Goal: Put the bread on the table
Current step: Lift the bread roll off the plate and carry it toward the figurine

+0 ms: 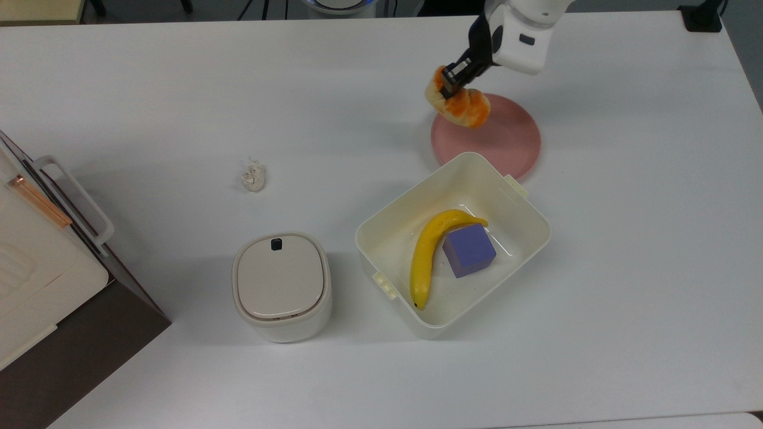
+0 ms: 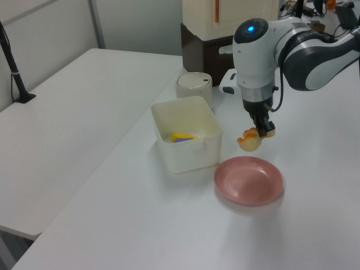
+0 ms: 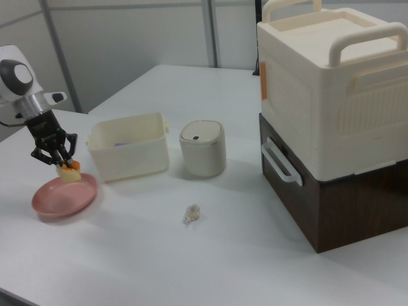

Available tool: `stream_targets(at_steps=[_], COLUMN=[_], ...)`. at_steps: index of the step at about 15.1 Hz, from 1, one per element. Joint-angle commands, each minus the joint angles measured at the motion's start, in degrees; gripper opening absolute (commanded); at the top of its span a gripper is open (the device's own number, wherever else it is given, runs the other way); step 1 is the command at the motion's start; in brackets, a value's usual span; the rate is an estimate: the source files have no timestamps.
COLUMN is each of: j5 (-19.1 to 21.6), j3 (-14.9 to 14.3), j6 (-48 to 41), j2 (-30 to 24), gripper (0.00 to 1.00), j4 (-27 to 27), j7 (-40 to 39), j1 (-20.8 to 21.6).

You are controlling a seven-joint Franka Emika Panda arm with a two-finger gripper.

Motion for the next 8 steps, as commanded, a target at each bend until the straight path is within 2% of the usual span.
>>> stream_targets(at_steps=[1,3,5,8], j5=[0.6,0.1,-1.2,-3.6], j3=[-1.3,-2.7,-4.5,-5.1], j6=[-3.1,-3.2,-2.9,-0.5], j2=[-0.7,-0.7,-0.5,0.1], gripper=[0.00,0.00,0.00,0.00], j4=[-0.2,-0.1,-0.3,-1.5], j7=[-12.5,-17.3,-19.8,-21.5], j1=[-4.6,-8.6,-10.5,-14.1])
